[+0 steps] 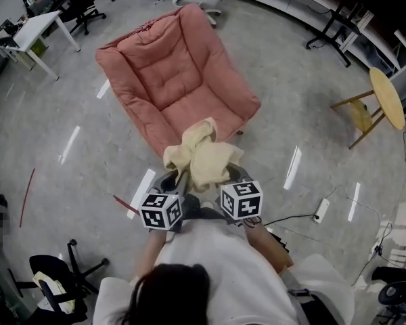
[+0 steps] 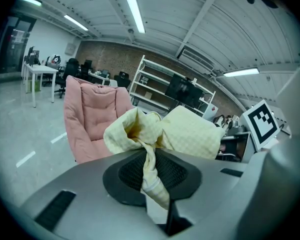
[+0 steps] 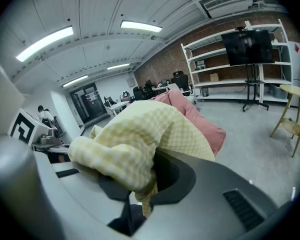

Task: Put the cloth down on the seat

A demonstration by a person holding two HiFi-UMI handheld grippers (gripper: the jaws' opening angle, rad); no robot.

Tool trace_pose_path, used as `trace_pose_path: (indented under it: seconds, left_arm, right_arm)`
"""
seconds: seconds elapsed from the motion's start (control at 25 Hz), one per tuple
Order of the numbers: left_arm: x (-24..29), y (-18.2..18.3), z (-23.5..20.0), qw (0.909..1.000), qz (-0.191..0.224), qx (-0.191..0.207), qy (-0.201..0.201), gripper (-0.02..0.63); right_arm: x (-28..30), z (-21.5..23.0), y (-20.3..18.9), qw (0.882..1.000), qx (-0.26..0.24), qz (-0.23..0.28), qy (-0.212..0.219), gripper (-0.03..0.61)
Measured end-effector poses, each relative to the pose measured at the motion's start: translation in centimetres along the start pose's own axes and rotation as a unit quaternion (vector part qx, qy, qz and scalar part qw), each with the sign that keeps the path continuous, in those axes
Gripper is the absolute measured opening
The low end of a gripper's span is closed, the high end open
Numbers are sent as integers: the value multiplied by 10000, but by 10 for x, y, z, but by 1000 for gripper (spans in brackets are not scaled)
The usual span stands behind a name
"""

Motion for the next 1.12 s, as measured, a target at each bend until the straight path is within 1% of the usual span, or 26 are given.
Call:
trace_pose_path:
  seconds: [0.24,0.56,0.8,1.12]
  left_arm:
    - [9,5,1,10000,42,-76,0,64]
    - [40,26,-24,9999,-23,-58,-81,64]
    - [69,58,-61,9995,-173,75,-272,64]
    - [107,111,-136,9975,-467,107,-524,64]
  right_arm:
    - [7,10,8,10000,-22,-18,-37,61]
    - [41,26,22,9998,123,-64,-156,61]
    - [82,31,46,9988,276,-107,-380,61]
    - [161,25,87,9965,473,-274,-635,61]
Point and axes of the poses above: the fingertips, and each gripper's own axes: x forward along the fingers, z to its right, y out of its top, the point moved 8 cm from there along -x, backward along the fingers, and after that the axes turned 4 degrees about -z, right-handed, at the moved point
